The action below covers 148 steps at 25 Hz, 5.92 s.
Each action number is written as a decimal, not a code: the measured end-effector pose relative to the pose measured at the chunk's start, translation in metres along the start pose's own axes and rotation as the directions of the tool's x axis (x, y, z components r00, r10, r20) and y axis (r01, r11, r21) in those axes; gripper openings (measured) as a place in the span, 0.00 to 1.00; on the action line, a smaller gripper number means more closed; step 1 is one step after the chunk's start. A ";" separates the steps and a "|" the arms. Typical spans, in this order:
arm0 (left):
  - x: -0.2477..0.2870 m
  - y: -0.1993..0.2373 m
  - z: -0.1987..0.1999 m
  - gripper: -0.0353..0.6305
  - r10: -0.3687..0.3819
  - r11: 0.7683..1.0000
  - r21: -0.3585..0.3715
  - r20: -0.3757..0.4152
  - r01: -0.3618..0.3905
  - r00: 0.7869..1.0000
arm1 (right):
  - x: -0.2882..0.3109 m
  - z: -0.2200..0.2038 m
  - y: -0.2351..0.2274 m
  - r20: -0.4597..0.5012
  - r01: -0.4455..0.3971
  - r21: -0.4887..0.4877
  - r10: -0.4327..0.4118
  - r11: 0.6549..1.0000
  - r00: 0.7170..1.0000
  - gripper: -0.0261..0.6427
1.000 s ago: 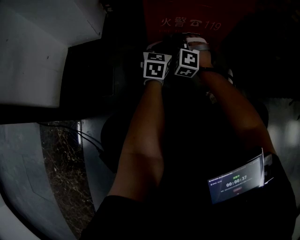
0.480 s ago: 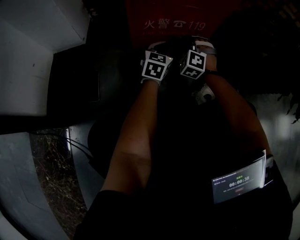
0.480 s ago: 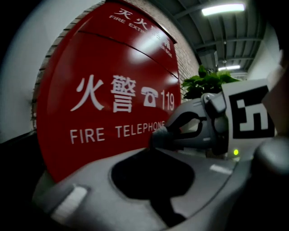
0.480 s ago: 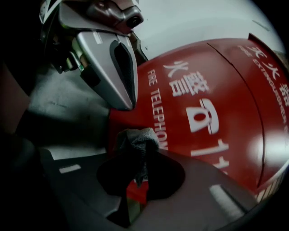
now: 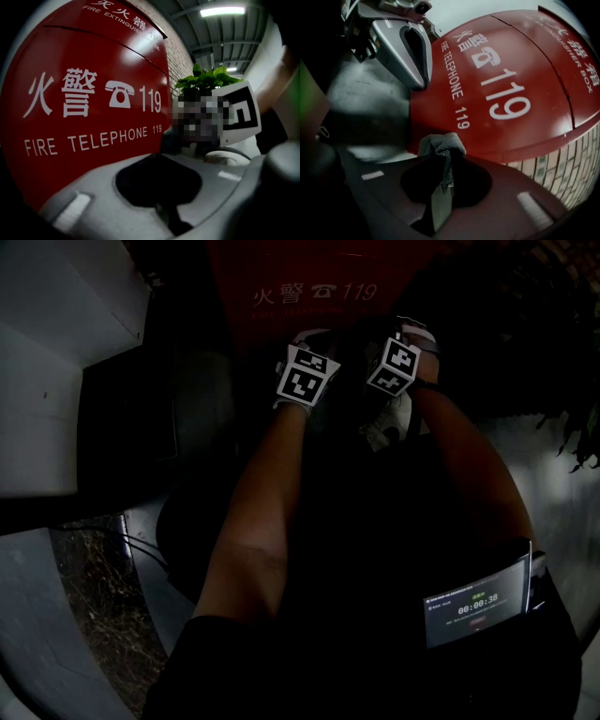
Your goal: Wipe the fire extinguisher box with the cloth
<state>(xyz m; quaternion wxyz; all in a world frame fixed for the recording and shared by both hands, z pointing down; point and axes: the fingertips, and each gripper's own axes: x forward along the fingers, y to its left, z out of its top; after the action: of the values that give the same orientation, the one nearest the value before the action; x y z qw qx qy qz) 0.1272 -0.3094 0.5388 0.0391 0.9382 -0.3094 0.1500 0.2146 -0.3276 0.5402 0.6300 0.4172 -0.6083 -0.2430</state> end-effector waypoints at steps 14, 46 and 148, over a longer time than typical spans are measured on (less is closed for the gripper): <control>-0.057 0.045 -0.029 0.06 0.157 0.984 -0.069 -0.095 -0.164 0.983 | -0.030 0.059 0.014 0.130 -0.005 -0.006 0.006 1.000 0.991 0.09; -0.107 0.142 -0.094 0.06 0.371 0.875 -0.229 -0.248 -0.426 0.895 | 0.008 0.244 0.089 0.350 -0.072 -0.145 0.119 0.987 0.929 0.09; -0.232 0.157 0.417 0.06 0.330 0.940 0.036 0.166 -0.340 0.929 | -0.145 0.313 -0.424 0.396 0.138 -0.375 0.023 0.917 0.918 0.08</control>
<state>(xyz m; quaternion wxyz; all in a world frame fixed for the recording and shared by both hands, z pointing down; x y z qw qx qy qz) -0.0354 -0.3729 0.0680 -0.0416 0.8813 -0.4620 0.0897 -0.0239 -0.5078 0.0831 0.5589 0.2421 -0.6474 -0.4581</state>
